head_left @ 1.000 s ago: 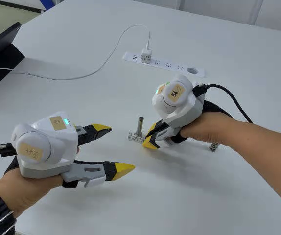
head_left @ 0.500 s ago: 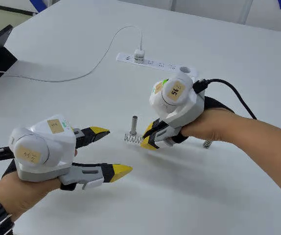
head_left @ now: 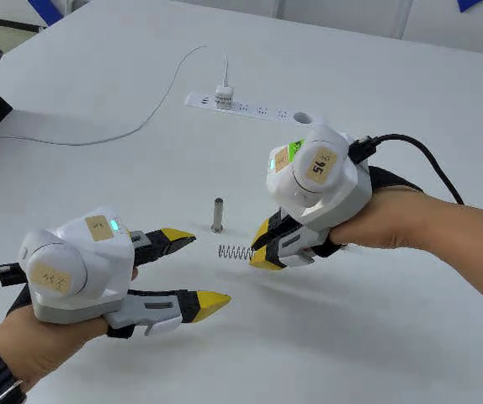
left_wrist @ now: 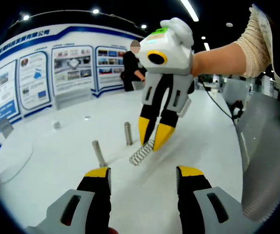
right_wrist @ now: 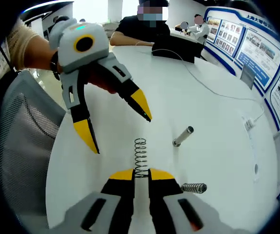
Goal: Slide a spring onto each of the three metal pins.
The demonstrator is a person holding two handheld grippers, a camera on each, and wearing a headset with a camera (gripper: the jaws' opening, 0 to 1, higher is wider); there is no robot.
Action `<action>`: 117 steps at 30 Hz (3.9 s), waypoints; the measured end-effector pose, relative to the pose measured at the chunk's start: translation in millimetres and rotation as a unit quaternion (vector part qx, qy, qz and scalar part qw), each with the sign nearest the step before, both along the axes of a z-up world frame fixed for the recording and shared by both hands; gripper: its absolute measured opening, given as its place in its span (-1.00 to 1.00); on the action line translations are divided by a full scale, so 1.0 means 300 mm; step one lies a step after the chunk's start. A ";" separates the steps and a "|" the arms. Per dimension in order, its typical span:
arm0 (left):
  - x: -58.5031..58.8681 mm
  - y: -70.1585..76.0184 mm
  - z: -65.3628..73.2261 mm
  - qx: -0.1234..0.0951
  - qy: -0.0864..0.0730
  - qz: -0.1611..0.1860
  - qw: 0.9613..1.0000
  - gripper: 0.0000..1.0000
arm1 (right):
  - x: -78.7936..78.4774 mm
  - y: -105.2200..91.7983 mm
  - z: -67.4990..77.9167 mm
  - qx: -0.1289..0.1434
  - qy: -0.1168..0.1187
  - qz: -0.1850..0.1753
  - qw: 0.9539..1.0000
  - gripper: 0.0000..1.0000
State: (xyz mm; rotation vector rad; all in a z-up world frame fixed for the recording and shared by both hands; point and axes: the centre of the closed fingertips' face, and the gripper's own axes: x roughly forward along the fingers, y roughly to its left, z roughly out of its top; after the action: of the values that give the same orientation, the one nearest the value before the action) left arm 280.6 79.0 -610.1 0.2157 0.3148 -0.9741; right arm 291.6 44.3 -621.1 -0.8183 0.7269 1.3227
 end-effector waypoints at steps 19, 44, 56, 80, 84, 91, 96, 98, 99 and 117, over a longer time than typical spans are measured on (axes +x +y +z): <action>-0.036 -0.059 0.013 0.004 -0.020 -0.047 0.999 -0.42 | -0.084 -0.004 0.026 -0.012 -0.001 0.045 0.999 -0.77; -0.047 -0.075 0.001 0.024 -0.032 -0.067 0.997 -0.76 | -0.108 0.016 0.084 -0.009 -0.013 0.070 0.997 -0.77; -0.054 -0.083 0.001 0.019 -0.026 -0.071 0.997 -0.77 | -0.122 0.070 0.149 0.011 -0.024 0.081 0.996 -0.77; -0.051 -0.090 0.015 0.000 -0.022 -0.066 0.998 -0.78 | -0.132 0.124 0.178 0.044 -0.020 0.075 0.996 -0.73; -0.048 -0.086 0.022 -0.011 -0.018 -0.060 0.998 -0.79 | -0.130 0.126 0.178 0.048 -0.023 0.072 0.996 -0.73; -0.040 -0.083 0.030 -0.019 -0.017 -0.055 0.998 -0.79 | -0.119 0.125 0.174 0.056 -0.018 0.061 0.996 -0.74; -0.038 -0.081 0.030 -0.019 -0.017 -0.055 0.998 -0.79 | -0.114 0.129 0.181 0.066 -0.015 0.055 0.996 -0.75; -0.036 -0.081 0.030 -0.018 -0.017 -0.054 0.998 -0.79 | -0.114 0.130 0.181 0.068 -0.014 0.054 0.996 -0.75; -0.036 -0.082 0.030 -0.018 -0.017 -0.055 0.998 -0.79 | -0.113 0.131 0.182 0.069 -0.013 0.053 0.996 -0.75; -0.027 -0.072 0.033 -0.014 -0.023 -0.049 0.998 -0.69 | -0.109 0.135 0.184 0.079 -0.005 0.043 0.996 -0.77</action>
State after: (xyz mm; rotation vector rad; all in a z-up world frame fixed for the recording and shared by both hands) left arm 272.4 57.4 -600.1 0.2295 0.2507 -1.0679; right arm 258.8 84.7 -565.9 -0.7341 0.5770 1.4331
